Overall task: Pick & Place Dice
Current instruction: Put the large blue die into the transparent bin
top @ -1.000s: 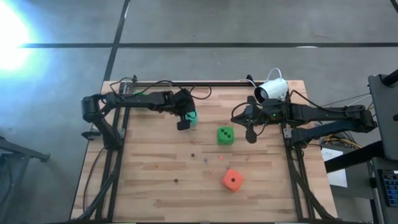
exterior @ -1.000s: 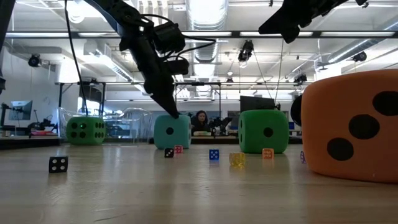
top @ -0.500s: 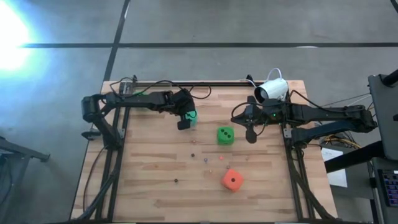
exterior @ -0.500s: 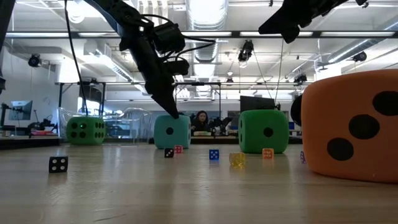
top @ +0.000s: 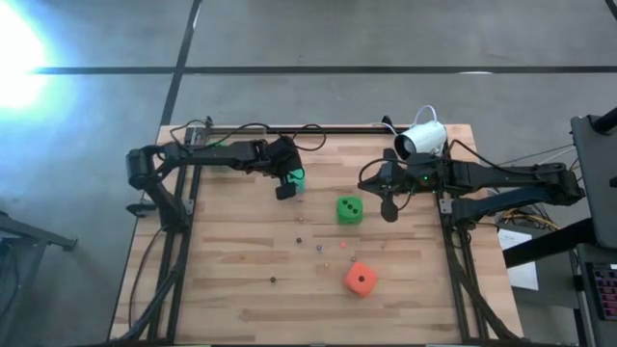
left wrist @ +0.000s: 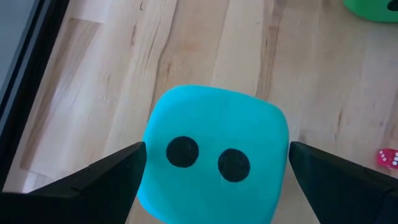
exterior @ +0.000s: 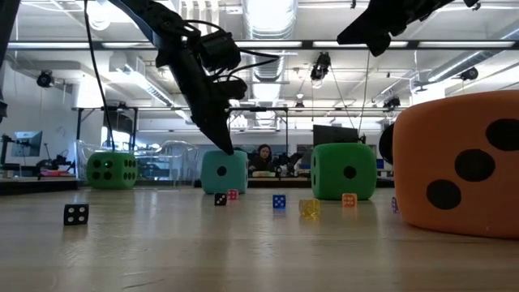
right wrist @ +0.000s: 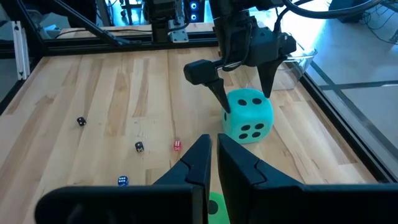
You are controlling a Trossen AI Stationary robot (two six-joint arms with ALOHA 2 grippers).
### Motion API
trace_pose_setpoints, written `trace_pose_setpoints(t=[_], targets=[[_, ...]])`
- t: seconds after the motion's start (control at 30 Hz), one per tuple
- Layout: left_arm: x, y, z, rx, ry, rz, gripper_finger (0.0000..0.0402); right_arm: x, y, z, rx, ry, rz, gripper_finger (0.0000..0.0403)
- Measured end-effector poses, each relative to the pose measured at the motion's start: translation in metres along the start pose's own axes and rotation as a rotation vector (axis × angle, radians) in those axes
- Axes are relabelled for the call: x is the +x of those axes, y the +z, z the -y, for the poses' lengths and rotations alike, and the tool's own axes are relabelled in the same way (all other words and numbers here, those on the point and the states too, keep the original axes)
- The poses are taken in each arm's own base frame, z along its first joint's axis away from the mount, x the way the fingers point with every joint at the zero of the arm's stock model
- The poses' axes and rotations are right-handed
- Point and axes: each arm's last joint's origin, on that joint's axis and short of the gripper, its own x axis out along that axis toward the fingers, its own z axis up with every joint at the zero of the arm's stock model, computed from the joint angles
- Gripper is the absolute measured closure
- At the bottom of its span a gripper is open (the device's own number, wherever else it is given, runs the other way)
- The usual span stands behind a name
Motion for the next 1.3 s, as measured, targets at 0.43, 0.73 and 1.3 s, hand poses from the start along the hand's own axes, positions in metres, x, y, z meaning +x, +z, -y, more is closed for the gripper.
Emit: trace_pose_setpoints(t=[0.43,0.73,1.3], targets=[[0.008,-0.011,0.0,-0.01,0.011,0.011,0.0007,0.0,0.0,0.0,0.0,0.003,0.002,0.0376],[0.009,-0.011,0.0,-0.006,0.012,0.03,0.0007,0.0,0.0,0.0,0.0,0.003,0.003,0.0376],[-0.001,-0.001,0.037,0.125,-0.066,0.048,0.0007,0.0,0.0,0.0,0.0,0.003,0.003,0.0376]])
